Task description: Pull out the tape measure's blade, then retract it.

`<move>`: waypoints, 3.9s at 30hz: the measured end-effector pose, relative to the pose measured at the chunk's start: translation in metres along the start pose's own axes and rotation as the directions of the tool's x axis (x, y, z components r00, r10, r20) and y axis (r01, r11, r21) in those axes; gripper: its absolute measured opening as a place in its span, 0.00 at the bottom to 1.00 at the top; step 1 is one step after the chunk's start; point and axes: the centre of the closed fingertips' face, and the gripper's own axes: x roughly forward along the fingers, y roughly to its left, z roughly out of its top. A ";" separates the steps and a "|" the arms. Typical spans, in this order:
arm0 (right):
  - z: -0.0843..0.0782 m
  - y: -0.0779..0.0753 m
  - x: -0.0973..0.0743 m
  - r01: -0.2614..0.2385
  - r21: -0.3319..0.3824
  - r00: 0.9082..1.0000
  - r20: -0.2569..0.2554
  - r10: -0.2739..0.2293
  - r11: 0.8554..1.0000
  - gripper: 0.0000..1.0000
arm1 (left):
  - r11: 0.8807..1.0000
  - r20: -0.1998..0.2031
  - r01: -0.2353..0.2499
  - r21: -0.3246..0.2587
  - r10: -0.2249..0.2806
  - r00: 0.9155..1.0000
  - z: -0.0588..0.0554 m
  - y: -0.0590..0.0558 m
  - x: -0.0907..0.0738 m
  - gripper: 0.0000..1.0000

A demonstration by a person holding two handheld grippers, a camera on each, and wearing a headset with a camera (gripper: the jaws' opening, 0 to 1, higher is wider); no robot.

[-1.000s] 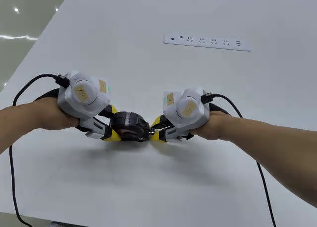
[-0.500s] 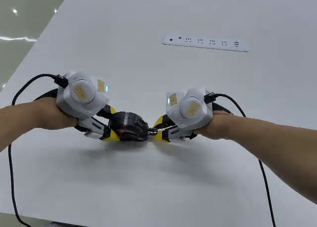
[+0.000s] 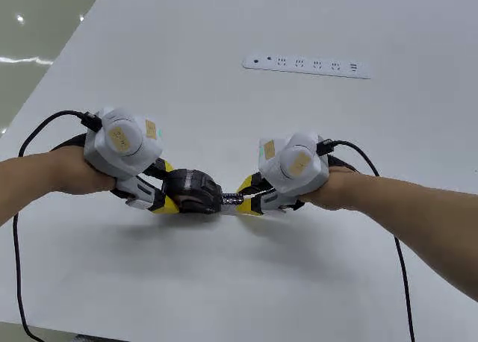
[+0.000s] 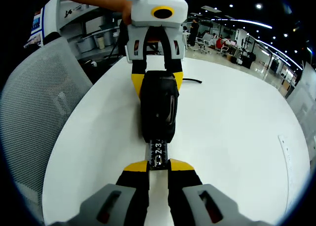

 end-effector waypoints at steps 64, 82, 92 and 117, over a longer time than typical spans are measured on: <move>-0.043 0.007 -0.043 0.035 0.022 0.999 -0.028 -0.034 0.999 0.12 | 1.000 -0.013 0.023 -0.011 -0.023 1.000 0.001 -0.002 0.003 0.29; -0.059 0.008 -0.056 0.034 0.021 0.998 -0.045 -0.033 0.999 0.12 | 1.000 -0.020 0.029 -0.011 -0.030 0.999 0.000 -0.002 0.005 0.29; -0.070 0.011 -0.064 0.034 0.025 0.998 -0.058 -0.032 0.999 0.12 | 0.999 -0.030 0.034 -0.012 -0.034 0.999 -0.003 -0.003 0.006 0.30; -0.104 0.015 -0.089 0.043 0.047 0.994 -0.105 -0.038 0.998 0.12 | 0.999 -0.052 0.040 -0.005 -0.040 0.998 -0.006 -0.003 0.009 0.29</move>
